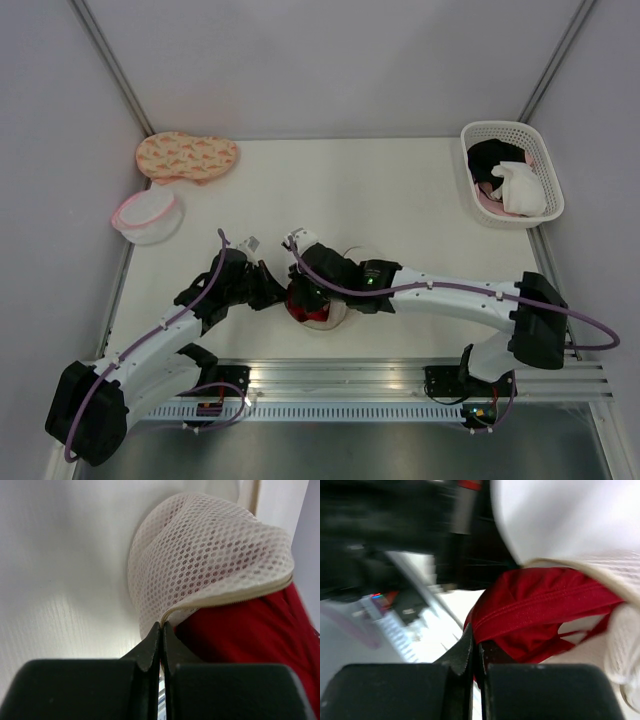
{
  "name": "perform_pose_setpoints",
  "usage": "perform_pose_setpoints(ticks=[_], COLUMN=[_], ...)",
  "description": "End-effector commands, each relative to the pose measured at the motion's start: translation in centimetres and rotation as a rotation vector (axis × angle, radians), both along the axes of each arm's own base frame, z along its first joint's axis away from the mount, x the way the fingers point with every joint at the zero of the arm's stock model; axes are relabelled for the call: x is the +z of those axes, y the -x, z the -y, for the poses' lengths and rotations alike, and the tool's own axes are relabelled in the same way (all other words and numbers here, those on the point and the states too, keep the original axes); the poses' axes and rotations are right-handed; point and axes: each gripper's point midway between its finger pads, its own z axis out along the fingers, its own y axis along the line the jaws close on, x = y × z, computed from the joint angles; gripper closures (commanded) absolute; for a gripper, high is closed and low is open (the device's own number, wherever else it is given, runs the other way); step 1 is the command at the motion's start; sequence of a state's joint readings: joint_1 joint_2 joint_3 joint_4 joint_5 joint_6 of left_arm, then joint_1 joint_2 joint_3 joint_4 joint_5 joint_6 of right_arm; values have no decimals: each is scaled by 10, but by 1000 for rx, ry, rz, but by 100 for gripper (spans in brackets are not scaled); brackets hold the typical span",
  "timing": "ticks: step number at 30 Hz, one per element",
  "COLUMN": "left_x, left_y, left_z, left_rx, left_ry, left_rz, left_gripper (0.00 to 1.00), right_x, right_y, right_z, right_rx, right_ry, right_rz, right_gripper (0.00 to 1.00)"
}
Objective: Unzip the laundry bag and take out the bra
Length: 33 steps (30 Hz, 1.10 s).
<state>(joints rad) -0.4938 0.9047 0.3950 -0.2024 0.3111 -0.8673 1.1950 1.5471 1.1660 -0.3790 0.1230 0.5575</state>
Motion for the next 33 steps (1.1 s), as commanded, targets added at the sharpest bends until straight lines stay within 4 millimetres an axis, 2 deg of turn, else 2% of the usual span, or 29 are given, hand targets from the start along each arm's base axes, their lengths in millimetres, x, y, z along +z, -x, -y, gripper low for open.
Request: perform_pose_setpoints(ticks=[1, 2, 4, 7, 9, 11, 12, 13, 14, 15, 16, 17, 18, 19, 20, 23, 26, 28, 29, 31, 32, 33], left_x=[6, 6, 5, 5, 5, 5, 5, 5, 4, 4, 4, 4, 4, 5, 5, 6, 8, 9, 10, 10, 10, 9], left_y=[-8, -8, -8, -7, -7, -7, -7, -7, -7, -7, -7, -7, -6, -7, -7, -8, -8, -10, -10, -10, -10, -11], left_z=[2, 2, 2, 2, 2, 2, 2, 2, 2, 2, 2, 2, 2, 3, 3, 4, 5, 5, 5, 6, 6, 6], left_rx=[24, 26, 24, 23, 24, 24, 23, 23, 22, 22, 22, 22, 20, 20, 17, 18, 12, 11, 9, 3, 1, 0], left_ry=[19, 19, 19, 18, 20, 21, 21, 19, 20, 19, 19, 19, 20, 21, 22, 24, 24, 21, 21, 17, 16, 14], left_rz=[22, 21, 18, 18, 19, 20, 19, 16, 13, 12, 12, 10, 8, 11, 10, 11, 12, 19, 20, 17, 15, 13], left_gripper=[98, 98, 98, 98, 98, 98, 98, 98, 98, 98, 98, 98, 98, 98, 98, 98, 98, 98, 98, 98, 98, 98], right_x=[75, 87, 99, 127, 140, 166, 174, 192, 200, 208, 222, 227, 234, 251, 247, 262, 278, 293, 299, 313, 317, 323], right_y=[39, 45, 55, 55, 38, 30, 14, 9, 0, -20, -29, -42, -71, -85, -99, -149, -169, -185, -194, -205, -214, -223], right_z=[-26, -32, -35, -32, -26, -17, -9, -1, 6, 17, 31, 42, 63, 79, 97, 167, 202, 232, 254, 276, 301, 314], right_rx=[241, 276, 324, 327, 267, 251, 204, 192, 161, 87, 41, -2, -136, -214, -292, -603, -737, -830, -891, -964, -1029, -1070], right_ry=[-250, -306, -365, -445, -469, -545, -559, -589, -597, -594, -589, -561, -521, -512, -436, -280, -221, -221, -207, -200, -182, -171], right_rz=[-42, -45, -63, -37, 3, 45, 74, 112, 141, 190, 234, 290, 362, 421, 452, 587, 653, 696, 716, 739, 750, 758], right_gripper=[100, 99, 99, 99, 100, 100, 100, 100, 100, 100, 100, 100, 100, 100, 100, 100, 100, 100, 99, 100, 100, 99])
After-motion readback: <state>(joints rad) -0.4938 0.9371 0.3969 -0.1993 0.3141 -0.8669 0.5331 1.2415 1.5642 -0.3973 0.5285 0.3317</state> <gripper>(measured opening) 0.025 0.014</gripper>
